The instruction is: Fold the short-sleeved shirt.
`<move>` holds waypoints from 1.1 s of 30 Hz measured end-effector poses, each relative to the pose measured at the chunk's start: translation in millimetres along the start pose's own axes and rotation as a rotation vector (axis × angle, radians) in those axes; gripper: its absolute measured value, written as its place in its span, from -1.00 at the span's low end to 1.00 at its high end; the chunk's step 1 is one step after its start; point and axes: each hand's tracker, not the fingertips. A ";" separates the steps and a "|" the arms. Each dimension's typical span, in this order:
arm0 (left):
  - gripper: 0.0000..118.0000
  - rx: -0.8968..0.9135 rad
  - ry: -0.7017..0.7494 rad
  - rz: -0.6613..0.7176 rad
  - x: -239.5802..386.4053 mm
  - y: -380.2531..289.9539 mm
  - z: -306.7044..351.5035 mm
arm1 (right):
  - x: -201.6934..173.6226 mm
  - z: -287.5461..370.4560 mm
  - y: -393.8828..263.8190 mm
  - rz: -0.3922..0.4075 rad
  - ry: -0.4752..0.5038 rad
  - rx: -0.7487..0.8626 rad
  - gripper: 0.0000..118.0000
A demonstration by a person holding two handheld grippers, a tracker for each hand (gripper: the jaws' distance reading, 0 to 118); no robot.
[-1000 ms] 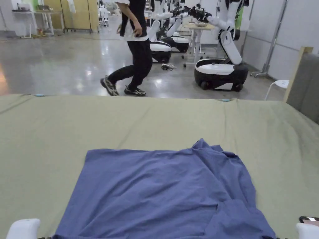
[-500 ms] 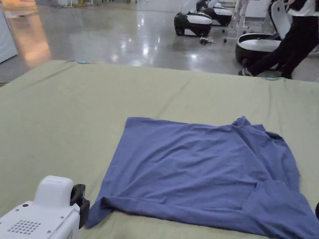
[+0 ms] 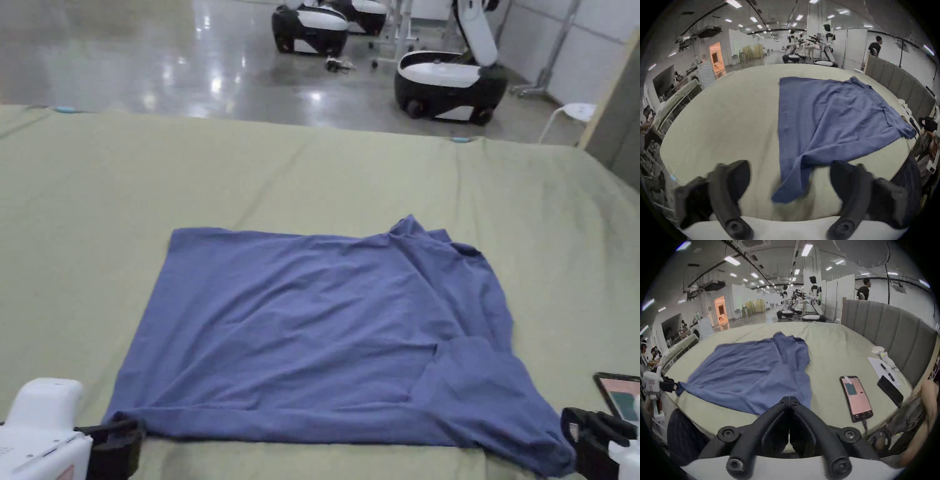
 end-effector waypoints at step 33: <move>-1.00 -0.078 -0.067 0.038 -8.2 175.4 -93.0 | 22.8 -151.4 164.3 -0.010 0.042 -0.199 -0.83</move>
